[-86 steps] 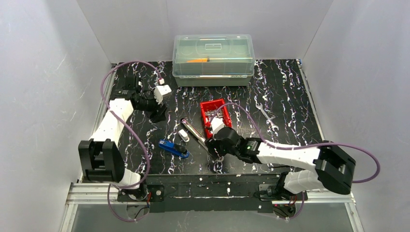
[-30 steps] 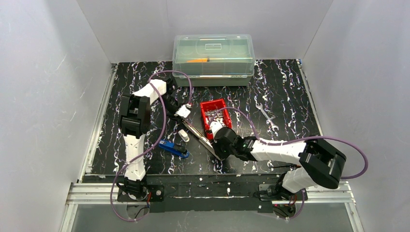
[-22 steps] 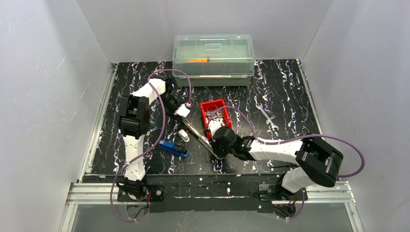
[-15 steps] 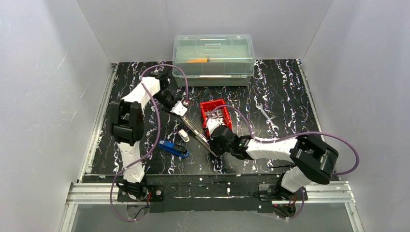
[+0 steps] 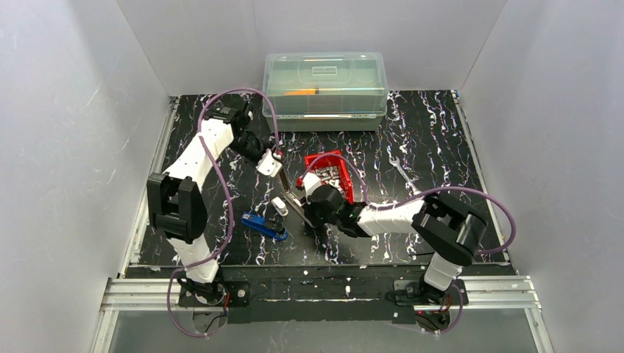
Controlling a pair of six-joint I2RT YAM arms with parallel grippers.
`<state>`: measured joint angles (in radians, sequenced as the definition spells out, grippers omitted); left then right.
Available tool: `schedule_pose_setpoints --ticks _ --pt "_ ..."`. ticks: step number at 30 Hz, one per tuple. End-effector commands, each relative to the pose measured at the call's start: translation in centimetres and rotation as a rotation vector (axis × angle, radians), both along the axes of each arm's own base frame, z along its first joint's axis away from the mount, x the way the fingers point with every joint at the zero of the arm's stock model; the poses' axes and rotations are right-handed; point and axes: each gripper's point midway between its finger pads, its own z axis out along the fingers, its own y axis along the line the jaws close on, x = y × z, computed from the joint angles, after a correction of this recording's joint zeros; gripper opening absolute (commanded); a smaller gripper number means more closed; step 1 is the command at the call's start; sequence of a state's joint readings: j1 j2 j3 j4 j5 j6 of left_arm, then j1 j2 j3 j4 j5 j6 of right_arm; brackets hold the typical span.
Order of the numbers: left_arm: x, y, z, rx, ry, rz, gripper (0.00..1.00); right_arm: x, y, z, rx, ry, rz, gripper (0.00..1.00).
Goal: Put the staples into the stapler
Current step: Close the stapler at the center of the board.
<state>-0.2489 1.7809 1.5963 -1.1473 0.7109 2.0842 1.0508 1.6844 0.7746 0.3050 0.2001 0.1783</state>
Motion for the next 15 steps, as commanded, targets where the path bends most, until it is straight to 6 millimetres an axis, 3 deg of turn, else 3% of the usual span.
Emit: schedule_pose_setpoints --ticks 1,5,15 --pt "-5.5 -4.0 0.3 -0.126 0.113 -0.183 0.04 -0.9 0.9 -3.1 -0.019 0.063 0.058 0.19" --pt "-7.1 -4.6 -0.4 -0.119 0.147 -0.216 0.04 -0.9 1.2 -2.9 0.007 0.055 0.059 0.23" --pt "-8.8 -5.0 -1.2 -0.092 0.184 -0.24 0.03 -1.1 0.8 -0.9 0.104 0.011 0.046 0.55"
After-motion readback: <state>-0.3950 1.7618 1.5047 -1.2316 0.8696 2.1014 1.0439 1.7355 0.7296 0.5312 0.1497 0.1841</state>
